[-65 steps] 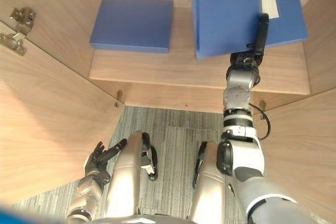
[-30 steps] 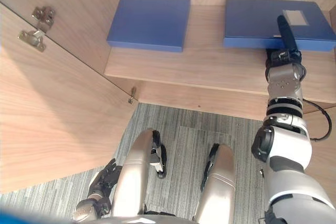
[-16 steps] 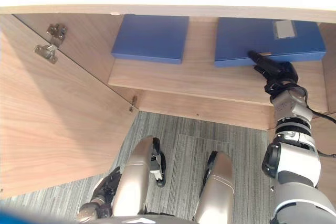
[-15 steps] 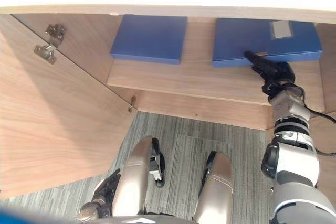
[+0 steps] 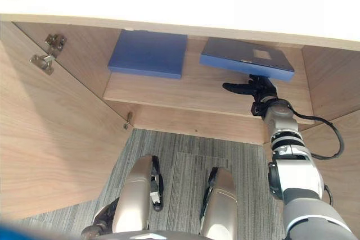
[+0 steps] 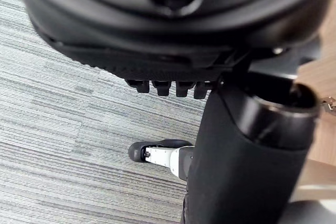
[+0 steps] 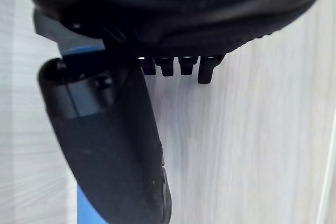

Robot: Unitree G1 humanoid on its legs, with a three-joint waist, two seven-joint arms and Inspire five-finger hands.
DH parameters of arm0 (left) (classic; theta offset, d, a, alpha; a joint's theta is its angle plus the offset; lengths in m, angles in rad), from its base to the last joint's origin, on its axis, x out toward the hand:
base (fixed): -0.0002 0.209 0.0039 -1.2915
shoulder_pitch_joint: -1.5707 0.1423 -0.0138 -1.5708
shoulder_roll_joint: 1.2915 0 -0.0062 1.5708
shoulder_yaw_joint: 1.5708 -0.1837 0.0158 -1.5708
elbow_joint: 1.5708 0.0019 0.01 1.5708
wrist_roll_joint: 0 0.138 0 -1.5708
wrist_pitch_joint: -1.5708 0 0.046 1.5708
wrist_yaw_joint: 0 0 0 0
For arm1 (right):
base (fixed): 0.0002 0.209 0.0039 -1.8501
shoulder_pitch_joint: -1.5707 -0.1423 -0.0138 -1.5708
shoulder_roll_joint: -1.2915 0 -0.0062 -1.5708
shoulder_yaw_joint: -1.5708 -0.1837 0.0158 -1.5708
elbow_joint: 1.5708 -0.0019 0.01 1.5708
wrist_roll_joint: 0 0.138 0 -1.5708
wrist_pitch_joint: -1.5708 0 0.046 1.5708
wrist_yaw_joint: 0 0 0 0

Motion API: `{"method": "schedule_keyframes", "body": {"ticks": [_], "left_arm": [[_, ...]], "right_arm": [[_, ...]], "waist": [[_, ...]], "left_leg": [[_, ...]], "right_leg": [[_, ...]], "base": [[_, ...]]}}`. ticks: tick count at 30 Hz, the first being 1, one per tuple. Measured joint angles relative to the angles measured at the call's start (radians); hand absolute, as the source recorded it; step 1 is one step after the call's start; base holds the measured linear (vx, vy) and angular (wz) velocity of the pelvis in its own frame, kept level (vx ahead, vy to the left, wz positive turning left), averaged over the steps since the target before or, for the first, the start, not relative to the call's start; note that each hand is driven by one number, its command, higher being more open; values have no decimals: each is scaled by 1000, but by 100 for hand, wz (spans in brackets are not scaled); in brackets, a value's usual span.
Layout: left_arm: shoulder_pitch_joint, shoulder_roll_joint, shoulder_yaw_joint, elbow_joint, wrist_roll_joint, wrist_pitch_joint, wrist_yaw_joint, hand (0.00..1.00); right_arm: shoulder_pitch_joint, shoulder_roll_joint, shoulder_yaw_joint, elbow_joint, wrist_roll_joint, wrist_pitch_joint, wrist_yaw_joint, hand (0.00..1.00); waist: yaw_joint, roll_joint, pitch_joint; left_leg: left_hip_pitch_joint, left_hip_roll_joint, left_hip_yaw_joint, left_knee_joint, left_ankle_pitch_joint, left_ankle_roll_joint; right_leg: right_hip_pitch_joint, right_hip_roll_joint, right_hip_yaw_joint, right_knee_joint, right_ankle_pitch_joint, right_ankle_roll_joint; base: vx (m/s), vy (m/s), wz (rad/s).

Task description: Walk over to the cabinet, pick up the folder, carry it to the office cabinet, place the folder inside the office cabinet, then close the office cabinet door

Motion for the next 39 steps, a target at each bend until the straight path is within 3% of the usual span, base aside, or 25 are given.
{"method": "schedule_keyframes", "body": {"ticks": [3,7,9,11,14,17,31,39], "left_arm": [[0,3,-1,1,-1,-7,0,100],[0,3,-1,1,-1,-15,1,100],[0,2,-1,2,-1,-15,3,100],[0,-4,-2,7,-1,-24,24,100],[3,-5,-6,14,0,-41,45,100],[2,-5,-7,18,1,-44,45,100],[-4,-7,-7,35,-1,-56,17,100],[-19,-4,-14,58,-2,-57,8,100]], "right_arm": [[11,21,-10,-1,121,-4,-7,100],[11,43,-15,-7,133,-12,-14,100],[12,63,8,-24,-22,-37,-35,100],[65,96,133,-121,-288,-64,-113,100],[126,137,221,-180,-622,-95,-203,100],[130,136,242,-179,-753,-98,-203,100],[151,78,335,-264,-769,-90,-185,100],[134,36,345,-268,-716,-115,-150,100]], "waist": [[-7,-2,-9],[-17,-1,-10],[-21,0,-9],[-21,7,-9],[-24,8,-9],[-26,10,-8],[-35,29,2],[-37,40,9]], "left_leg": [[5,0,6,-7,0,0],[7,0,10,-7,0,0],[10,3,12,-8,0,0],[16,19,16,-19,1,-1],[23,20,24,-31,4,-8],[25,19,28,-34,4,-8],[25,19,47,-36,4,-8],[39,22,55,-52,4,-8]], "right_leg": [[1,1,3,-9,3,2],[1,1,7,-9,4,4],[0,4,10,-11,6,5],[0,21,12,-27,17,0],[2,23,15,-34,19,-1],[1,21,17,-36,19,-1],[-16,20,37,-35,26,4],[-7,25,42,-52,33,7]], "base": [[74,8,-6],[47,7,-3],[34,4,-7],[29,9,-16],[43,2,-7],[40,2,-2],[31,11,-3],[39,9,-3]]}}
